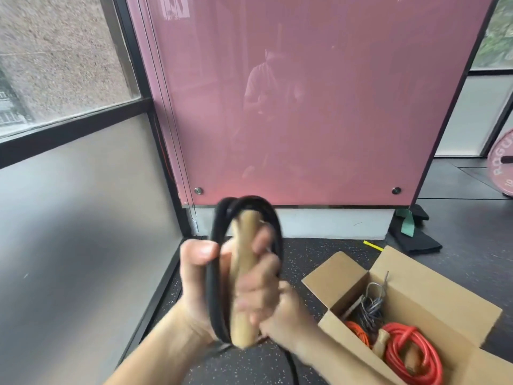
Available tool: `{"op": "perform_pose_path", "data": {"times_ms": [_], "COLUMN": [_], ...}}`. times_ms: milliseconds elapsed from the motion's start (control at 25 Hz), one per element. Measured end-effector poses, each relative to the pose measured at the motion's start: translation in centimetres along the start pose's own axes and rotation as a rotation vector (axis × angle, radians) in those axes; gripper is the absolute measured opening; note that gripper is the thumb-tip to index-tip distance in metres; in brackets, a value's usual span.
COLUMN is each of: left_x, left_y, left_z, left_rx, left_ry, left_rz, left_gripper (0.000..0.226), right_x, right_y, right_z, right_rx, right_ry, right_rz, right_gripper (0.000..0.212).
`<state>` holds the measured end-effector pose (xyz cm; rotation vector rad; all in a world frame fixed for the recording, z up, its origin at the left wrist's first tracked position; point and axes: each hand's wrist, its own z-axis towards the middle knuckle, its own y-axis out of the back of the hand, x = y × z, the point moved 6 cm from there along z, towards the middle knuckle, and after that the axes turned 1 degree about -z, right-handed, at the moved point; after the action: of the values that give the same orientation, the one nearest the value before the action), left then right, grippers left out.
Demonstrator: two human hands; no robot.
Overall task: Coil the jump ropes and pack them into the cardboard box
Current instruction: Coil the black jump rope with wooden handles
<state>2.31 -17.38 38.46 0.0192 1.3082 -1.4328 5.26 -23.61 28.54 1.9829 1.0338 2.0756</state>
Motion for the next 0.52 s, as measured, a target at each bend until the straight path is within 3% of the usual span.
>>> {"op": "perform_pose_path", "data": {"times_ms": [40, 160, 280, 400, 520], "left_x": [-1.7, -6.5, -10.0, -12.0, -11.7], "left_y": [1.0, 4.0, 6.6, 8.8, 9.1], "left_z": [-0.4, -2.7, -5.4, -8.2, -8.5], "left_rx": [-0.052, -0.342, -0.76, -1.039, -1.225], "left_ry": [-0.116, -0.424, -0.603, -0.62, -0.309], "left_rz": [0.028, 0.177, 0.332, 0.668, 1.406], "left_gripper": [0.046, 0.049, 0.059, 0.048, 0.042], "right_x": [0.0, 1.2, 2.2, 1.6, 2.5], "right_y": [-1.5, -4.7, -3.3, -0.2, 1.9], "right_z": [-0.2, -1.4, -1.2, -0.3, -0.5], "right_rx": [0.023, 0.2, 0.19, 0.059, -0.156], "right_ry": [-0.015, -0.014, -0.013, -0.034, 0.182], "right_rz": [0.019, 0.171, 0.024, -0.412, -0.76], "right_gripper": [0.005, 0.022, 0.018, 0.005, 0.02]}}
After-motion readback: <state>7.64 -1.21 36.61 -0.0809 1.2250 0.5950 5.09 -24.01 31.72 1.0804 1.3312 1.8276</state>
